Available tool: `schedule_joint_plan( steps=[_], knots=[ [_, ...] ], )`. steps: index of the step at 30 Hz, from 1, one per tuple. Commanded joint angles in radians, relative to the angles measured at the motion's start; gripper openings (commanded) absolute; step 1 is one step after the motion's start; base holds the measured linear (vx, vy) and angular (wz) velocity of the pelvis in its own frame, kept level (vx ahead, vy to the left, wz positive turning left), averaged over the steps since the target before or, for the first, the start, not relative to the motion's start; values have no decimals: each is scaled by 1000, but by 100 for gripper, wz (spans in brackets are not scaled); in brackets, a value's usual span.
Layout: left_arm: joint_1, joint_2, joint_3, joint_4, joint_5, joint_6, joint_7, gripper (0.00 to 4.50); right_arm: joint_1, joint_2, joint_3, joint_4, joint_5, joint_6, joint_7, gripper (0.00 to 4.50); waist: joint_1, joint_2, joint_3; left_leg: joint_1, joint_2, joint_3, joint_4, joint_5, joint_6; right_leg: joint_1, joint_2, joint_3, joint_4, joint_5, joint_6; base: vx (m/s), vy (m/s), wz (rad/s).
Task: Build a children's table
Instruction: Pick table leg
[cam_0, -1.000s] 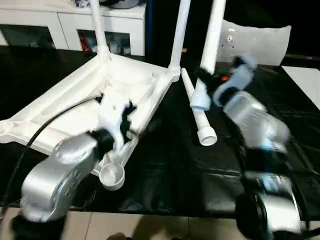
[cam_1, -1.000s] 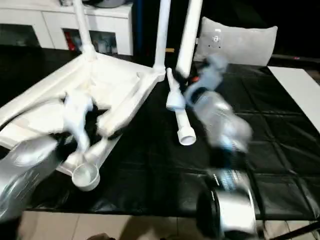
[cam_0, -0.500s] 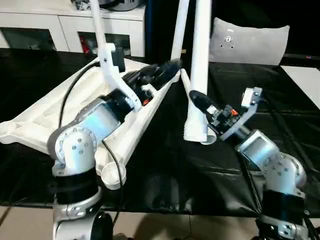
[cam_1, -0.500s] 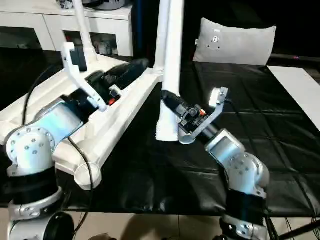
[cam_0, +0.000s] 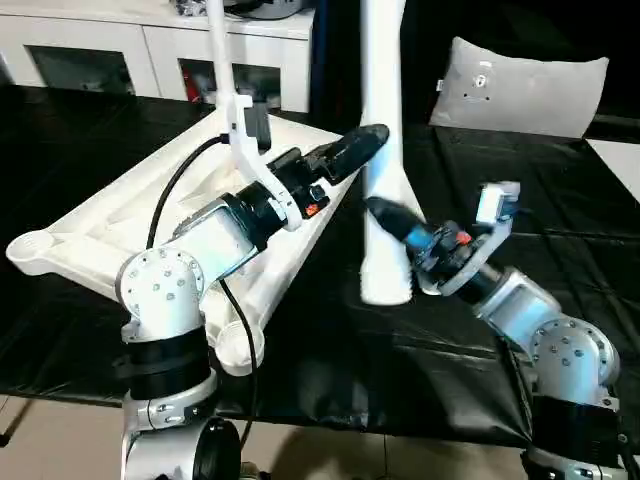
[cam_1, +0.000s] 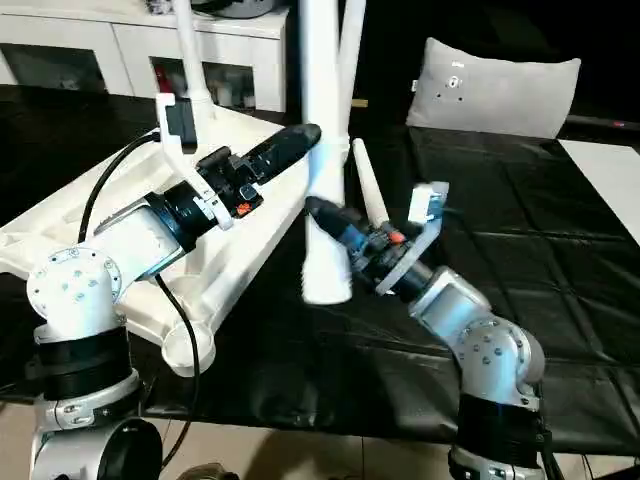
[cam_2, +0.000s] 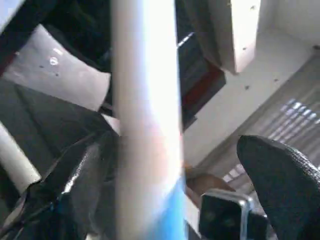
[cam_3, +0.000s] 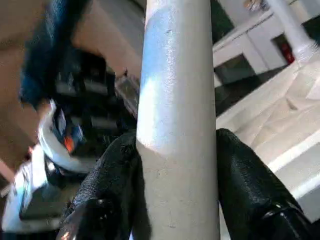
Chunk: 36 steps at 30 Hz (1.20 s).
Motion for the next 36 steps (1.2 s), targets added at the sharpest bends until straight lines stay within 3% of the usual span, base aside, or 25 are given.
schedule_joint_plan(
  steps=[1,4,6,16,24,36],
  knots=[
    [-19,1,-13,-2,-12,14,5,450,6,-17,29,-34,-26,-25,27,187,3,0,-75,10,74,-36,-78,-74,22,56,-123,68,-109,-415,-4,0,0,0],
    [-17,14,-25,-2,-9,12,-3,450,18,-29,73,-46,-65,-51,48,187,3,-1,-74,9,74,-36,-79,-80,21,55,-122,67,-112,-428,13,0,0,0],
    [-12,27,-37,-7,-11,9,-18,421,22,-33,92,-47,-87,-72,51,187,4,-2,-74,9,74,-37,-79,-78,20,55,-123,67,-112,-428,18,0,0,0],
    [4,78,-99,-59,5,-6,-89,414,20,-52,145,-29,-147,-133,41,186,5,0,-76,11,80,-37,-80,-62,25,54,-123,71,-100,-364,-20,0,0,0],
    [9,99,-118,-80,1,-26,-116,335,18,-59,171,1,-195,-185,31,186,4,-2,-72,11,81,-37,-82,-83,18,54,-126,72,-103,-391,-24,0,0,0],
    [20,144,-154,-77,42,-68,-135,238,14,-65,203,26,-239,-235,29,186,3,1,-75,11,83,-38,-82,-76,19,55,-126,73,-97,-356,-37,0,0,0]
  ],
)
